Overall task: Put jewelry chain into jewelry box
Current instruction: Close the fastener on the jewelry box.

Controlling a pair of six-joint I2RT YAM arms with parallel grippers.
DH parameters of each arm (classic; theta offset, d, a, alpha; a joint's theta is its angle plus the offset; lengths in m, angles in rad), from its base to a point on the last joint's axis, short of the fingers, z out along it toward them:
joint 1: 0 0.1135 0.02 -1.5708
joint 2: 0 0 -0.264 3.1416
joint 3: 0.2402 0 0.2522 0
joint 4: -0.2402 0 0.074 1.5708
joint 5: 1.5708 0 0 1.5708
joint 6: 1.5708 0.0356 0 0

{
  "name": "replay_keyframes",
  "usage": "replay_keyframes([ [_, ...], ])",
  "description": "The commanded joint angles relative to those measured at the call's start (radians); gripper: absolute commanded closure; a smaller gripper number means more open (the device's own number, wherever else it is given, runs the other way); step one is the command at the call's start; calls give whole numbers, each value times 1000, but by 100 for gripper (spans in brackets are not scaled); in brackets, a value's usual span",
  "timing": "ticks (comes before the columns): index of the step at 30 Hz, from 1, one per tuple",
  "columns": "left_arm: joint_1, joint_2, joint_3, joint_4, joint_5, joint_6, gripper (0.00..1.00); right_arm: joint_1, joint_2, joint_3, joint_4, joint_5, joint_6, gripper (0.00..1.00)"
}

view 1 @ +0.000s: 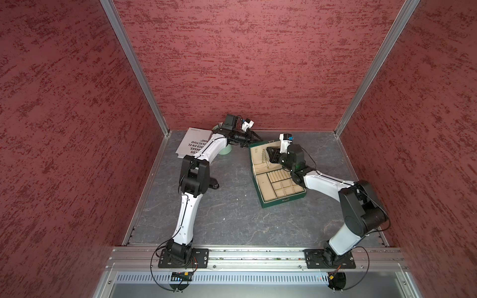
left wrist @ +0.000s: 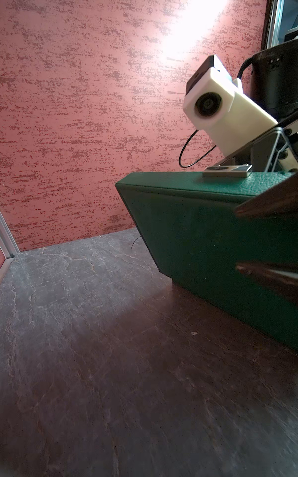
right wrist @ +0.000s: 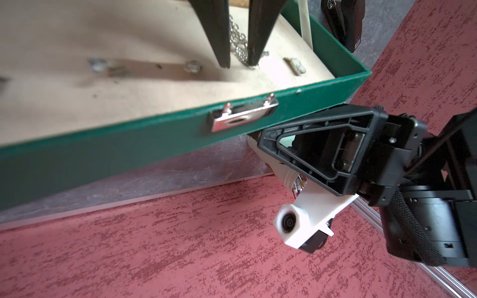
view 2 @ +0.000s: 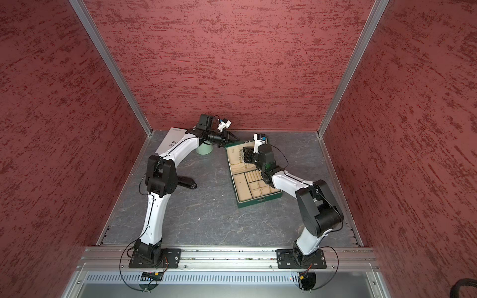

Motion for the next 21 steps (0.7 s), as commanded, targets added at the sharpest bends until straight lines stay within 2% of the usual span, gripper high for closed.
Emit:
replay_keyframes([
  [1,-1,-21,-8,-10,-2,11,69,5,-55,-35,19,26,-26,82],
  [8,-1,-23,-9,-10,-4,8,69,10,-29,-39,28,-51,-14,81],
  [12,3,-37,-14,-22,-31,17,66,14,-35,-47,47,-38,-12,81],
  [17,18,-82,-8,-61,-92,32,47,13,-142,-101,27,36,-57,79],
  [21,34,-137,-2,-98,-156,40,34,13,-288,-154,-40,84,-93,76],
])
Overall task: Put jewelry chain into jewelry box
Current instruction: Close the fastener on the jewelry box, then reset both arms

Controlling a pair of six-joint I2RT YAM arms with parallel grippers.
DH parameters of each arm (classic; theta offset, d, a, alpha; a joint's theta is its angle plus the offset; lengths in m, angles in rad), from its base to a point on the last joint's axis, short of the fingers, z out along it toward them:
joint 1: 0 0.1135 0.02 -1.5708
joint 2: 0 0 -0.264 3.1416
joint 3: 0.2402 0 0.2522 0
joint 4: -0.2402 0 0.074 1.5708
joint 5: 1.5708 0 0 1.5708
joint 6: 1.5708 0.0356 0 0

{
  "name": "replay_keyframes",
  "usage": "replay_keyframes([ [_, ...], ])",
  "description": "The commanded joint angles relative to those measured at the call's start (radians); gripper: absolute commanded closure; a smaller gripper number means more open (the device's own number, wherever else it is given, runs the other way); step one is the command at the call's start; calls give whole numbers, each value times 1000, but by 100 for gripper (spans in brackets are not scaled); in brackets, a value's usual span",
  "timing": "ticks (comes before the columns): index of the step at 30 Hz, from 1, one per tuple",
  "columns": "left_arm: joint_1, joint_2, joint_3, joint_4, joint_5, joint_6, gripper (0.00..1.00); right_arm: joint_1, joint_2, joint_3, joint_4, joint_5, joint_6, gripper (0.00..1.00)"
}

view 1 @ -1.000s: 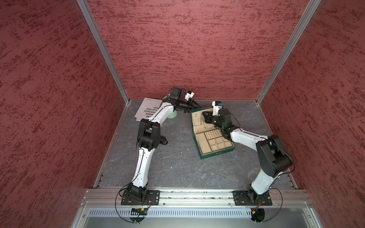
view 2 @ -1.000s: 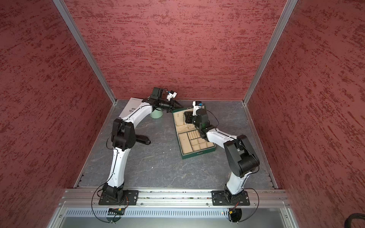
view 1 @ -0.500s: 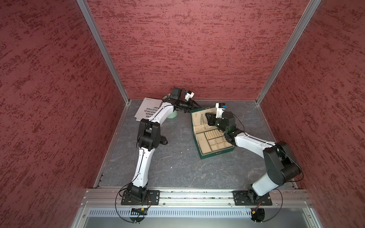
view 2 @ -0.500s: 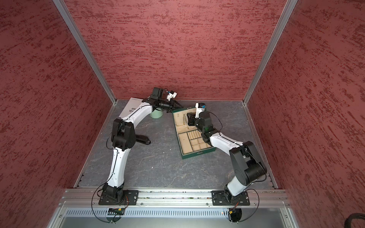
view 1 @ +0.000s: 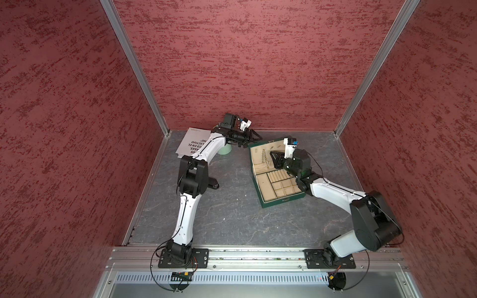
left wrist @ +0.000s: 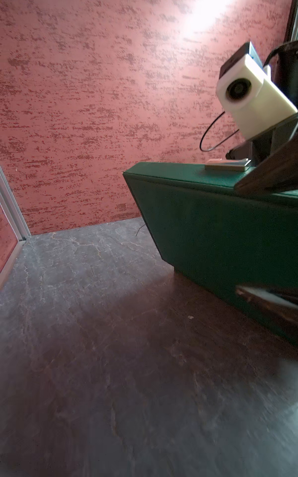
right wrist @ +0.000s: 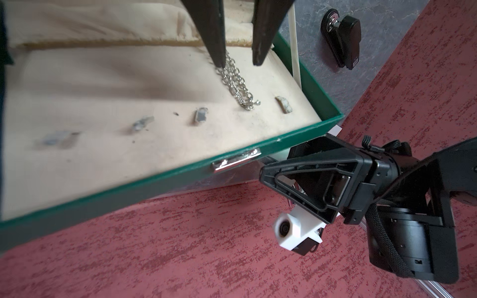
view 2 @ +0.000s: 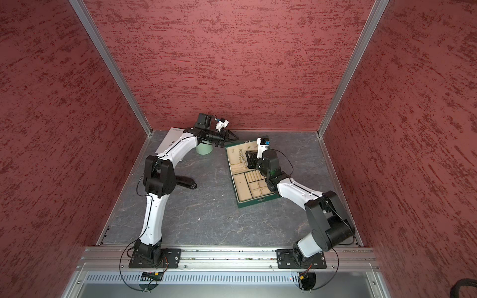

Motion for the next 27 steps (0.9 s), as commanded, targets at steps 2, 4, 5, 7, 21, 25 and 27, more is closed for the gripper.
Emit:
replay_keyframes([
  [2,18,-130,3,-53,-95,35,29,7,-167,-40,-58,92,-54,73],
  [4,21,-178,-8,-75,-139,45,20,7,-245,-55,-132,154,-61,65],
  [5,22,-213,-24,-79,-168,48,13,7,-272,-61,-184,190,-63,59],
  [7,21,-285,-87,-71,-244,48,0,6,-344,-76,-272,290,-57,45],
  [21,-89,-1015,-922,77,-1340,67,0,-12,-511,-227,-341,898,-27,1],
  [25,-214,-1113,-1260,501,-1682,455,0,-32,-458,-234,-250,897,-256,1],
  [27,-220,-1130,-1414,744,-1677,600,0,-89,-448,-338,45,641,-514,1],
])
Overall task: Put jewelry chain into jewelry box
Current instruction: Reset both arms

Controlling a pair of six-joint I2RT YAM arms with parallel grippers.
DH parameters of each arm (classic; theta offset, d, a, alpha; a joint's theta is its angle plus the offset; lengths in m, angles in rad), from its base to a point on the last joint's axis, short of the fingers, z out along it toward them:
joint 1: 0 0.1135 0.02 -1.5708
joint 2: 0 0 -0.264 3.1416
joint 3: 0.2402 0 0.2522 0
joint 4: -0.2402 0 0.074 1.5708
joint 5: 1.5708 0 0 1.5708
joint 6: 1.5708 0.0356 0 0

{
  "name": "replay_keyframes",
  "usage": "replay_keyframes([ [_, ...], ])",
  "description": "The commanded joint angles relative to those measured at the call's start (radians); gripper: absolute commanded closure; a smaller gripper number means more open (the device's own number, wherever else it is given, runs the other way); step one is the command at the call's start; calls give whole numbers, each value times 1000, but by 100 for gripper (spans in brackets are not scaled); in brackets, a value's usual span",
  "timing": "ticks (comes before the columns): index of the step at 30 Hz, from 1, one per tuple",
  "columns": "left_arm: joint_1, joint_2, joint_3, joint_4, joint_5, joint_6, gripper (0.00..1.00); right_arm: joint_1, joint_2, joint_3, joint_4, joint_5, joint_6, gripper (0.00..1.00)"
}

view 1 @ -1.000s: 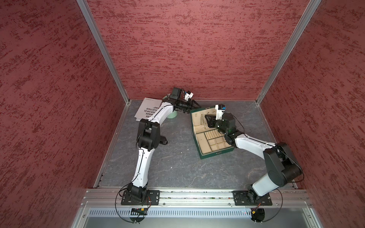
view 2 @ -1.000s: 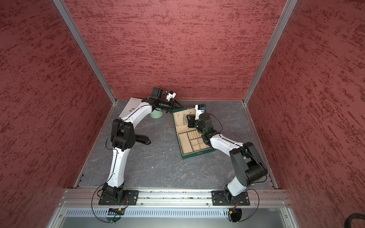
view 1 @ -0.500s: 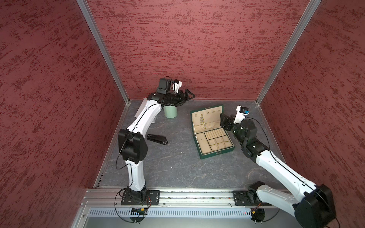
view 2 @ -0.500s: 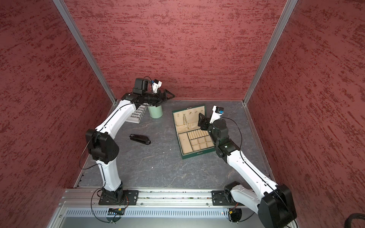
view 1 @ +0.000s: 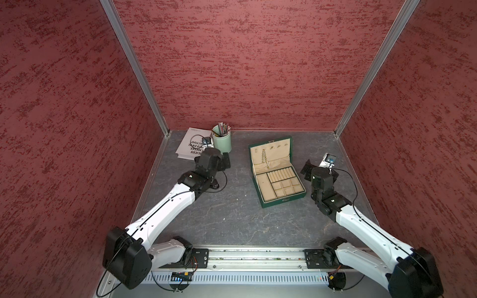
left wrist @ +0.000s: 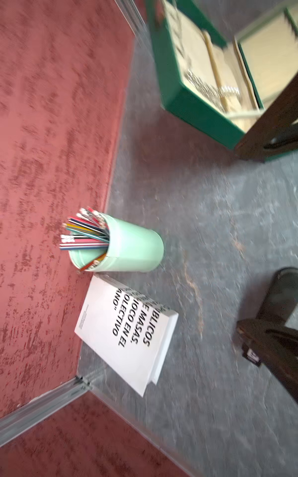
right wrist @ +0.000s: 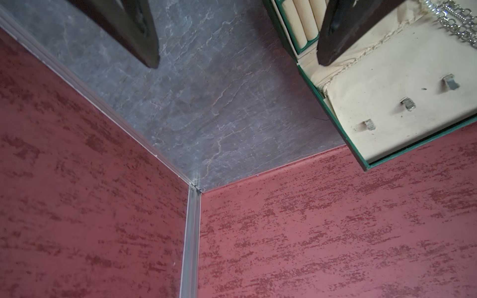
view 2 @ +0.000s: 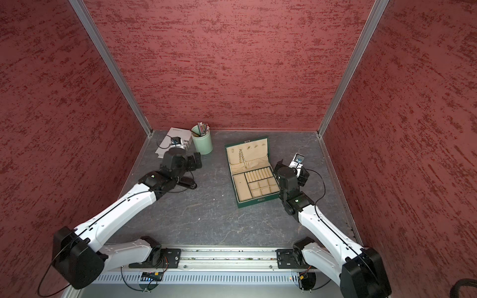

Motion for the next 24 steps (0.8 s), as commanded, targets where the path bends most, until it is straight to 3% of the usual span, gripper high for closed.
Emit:
replay_keyframes([
  [1,1,-12,-198,457,-248,313,0,-83,25,-95,345,-198,-354,1],
  [3,76,-22,-263,512,-149,281,0,-148,57,-60,261,-256,-349,1],
  [5,219,-18,-282,471,121,277,0,-198,108,-49,226,-316,-338,1],
  [8,384,63,-264,451,299,245,0,-218,197,-91,352,-311,-325,1],
  [12,488,167,-314,607,494,258,0,-222,350,-195,649,-328,-317,1],
  [15,501,227,-376,784,560,301,0,-229,478,-271,930,-341,-335,1],
  [19,526,280,-366,811,621,306,0,-265,478,-241,858,-390,-298,1],
  [21,567,312,-404,925,599,247,0,-292,492,-241,846,-422,-270,1],
  [23,588,350,-481,1105,564,212,0,-286,570,-266,982,-408,-286,1],
  [24,586,344,-493,1110,533,200,0,-288,536,-248,899,-427,-275,1],
])
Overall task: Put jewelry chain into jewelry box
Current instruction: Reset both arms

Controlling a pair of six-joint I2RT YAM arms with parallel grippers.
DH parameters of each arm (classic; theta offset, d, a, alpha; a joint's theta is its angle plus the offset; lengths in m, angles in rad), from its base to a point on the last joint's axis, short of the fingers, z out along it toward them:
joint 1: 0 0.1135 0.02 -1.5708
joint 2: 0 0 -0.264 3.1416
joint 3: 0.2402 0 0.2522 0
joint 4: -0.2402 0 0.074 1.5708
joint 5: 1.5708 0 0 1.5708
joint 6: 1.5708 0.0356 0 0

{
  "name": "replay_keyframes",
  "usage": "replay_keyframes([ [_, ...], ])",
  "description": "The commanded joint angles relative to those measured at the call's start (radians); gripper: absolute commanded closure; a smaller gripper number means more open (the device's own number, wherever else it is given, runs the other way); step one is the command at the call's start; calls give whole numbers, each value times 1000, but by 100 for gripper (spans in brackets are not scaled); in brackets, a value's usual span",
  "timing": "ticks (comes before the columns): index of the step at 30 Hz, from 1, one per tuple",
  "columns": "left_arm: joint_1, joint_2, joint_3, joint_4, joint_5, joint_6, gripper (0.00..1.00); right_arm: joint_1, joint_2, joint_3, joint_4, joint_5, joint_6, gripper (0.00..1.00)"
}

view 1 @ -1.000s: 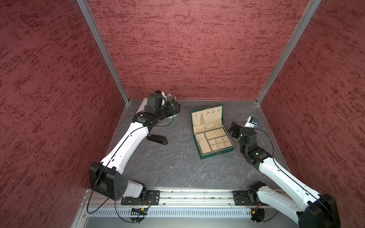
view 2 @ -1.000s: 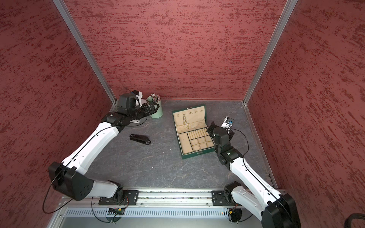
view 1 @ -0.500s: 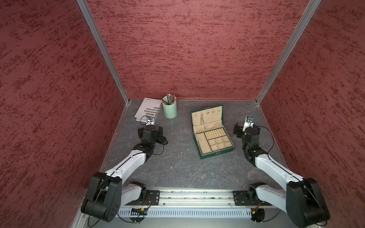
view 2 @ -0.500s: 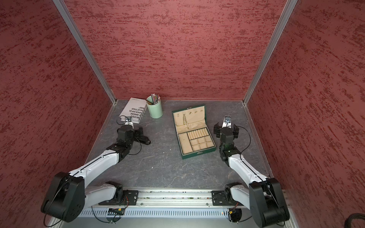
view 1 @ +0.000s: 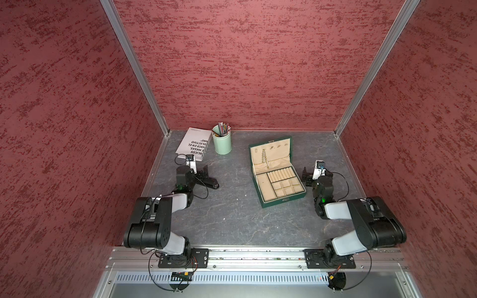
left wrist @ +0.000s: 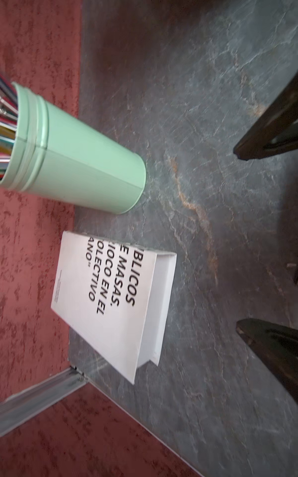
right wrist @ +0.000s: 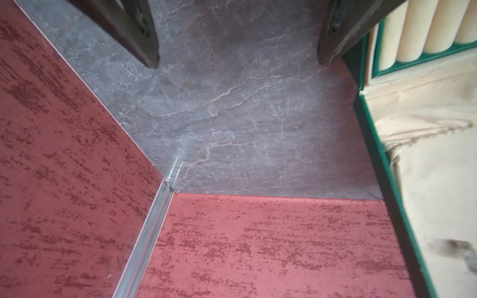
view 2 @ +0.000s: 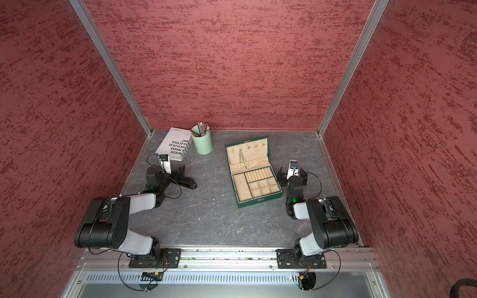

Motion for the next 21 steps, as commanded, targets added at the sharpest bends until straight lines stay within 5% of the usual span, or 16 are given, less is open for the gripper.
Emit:
replay_keyframes([
  [1,12,24,-59,196,-56,-57,0,-14,8,38,14,-54,17,1],
  [3,8,21,-57,196,-74,-61,0,-49,9,83,-93,-64,60,1],
  [21,-8,27,-45,185,-81,-40,0,-76,3,79,-93,-98,78,1],
])
